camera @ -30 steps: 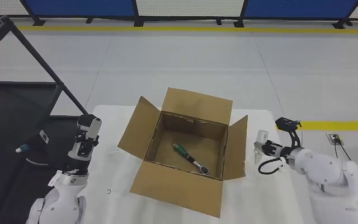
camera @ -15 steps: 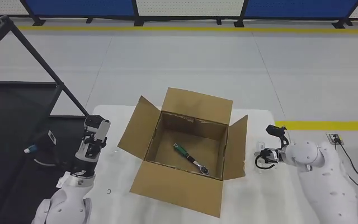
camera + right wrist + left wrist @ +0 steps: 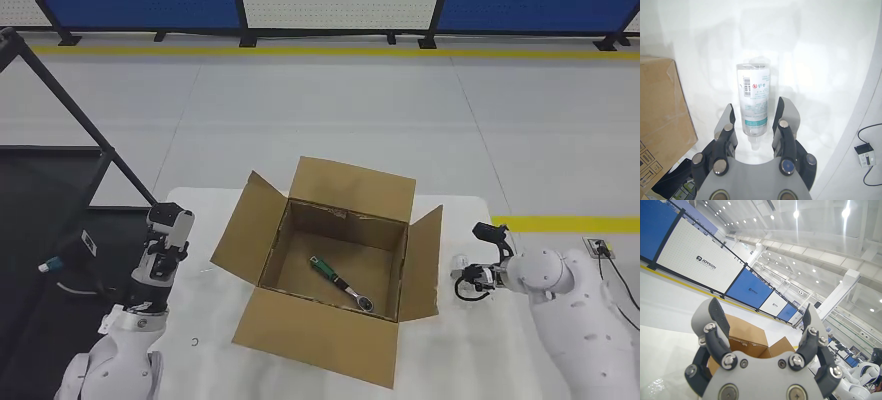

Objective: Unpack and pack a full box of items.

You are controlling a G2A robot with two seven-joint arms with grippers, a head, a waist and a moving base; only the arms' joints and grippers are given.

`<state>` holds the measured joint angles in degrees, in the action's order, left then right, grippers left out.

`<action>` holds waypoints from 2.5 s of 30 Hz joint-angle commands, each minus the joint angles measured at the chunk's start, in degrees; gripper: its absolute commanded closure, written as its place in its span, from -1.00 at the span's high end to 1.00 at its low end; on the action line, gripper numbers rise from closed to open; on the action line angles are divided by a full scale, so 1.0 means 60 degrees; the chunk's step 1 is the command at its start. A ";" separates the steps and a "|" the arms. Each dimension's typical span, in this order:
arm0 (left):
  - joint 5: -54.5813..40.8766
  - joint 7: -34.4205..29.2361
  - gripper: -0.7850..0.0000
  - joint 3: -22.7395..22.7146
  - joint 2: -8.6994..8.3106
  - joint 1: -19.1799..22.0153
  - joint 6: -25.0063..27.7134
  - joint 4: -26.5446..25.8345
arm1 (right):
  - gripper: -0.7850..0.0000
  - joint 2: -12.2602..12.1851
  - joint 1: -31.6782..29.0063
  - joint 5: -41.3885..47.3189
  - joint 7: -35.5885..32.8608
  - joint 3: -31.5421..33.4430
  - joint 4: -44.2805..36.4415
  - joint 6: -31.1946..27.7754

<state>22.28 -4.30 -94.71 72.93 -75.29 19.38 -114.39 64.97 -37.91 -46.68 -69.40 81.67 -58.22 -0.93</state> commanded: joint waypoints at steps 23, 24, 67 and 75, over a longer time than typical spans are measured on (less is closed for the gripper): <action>-0.0549 0.0424 1.00 -0.0893 -0.0093 0.0093 0.0095 0.0128 | 1.00 -0.0328 -0.1818 0.0441 0.1340 0.1004 -0.8644 0.1447; -0.0643 0.0492 1.00 -0.0999 -0.0096 0.0095 0.0073 0.0136 | 1.00 -0.0322 -0.1784 0.0455 0.1308 0.0793 -0.9036 0.1316; -0.2558 -0.0008 1.00 -0.2309 -0.0231 -0.0267 0.0510 0.0650 | 1.00 0.2583 0.4917 0.2421 -0.0307 -0.8871 -0.0682 -0.0631; -0.2558 -0.0008 1.00 -0.2309 -0.0231 -0.0267 0.0510 0.0650 | 1.00 0.3060 0.5235 0.2258 -0.0839 -0.9476 0.0574 -0.1208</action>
<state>6.94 -4.35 -108.56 71.54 -76.89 22.44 -110.49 82.62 -6.71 -32.44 -74.54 25.90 -56.30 -7.93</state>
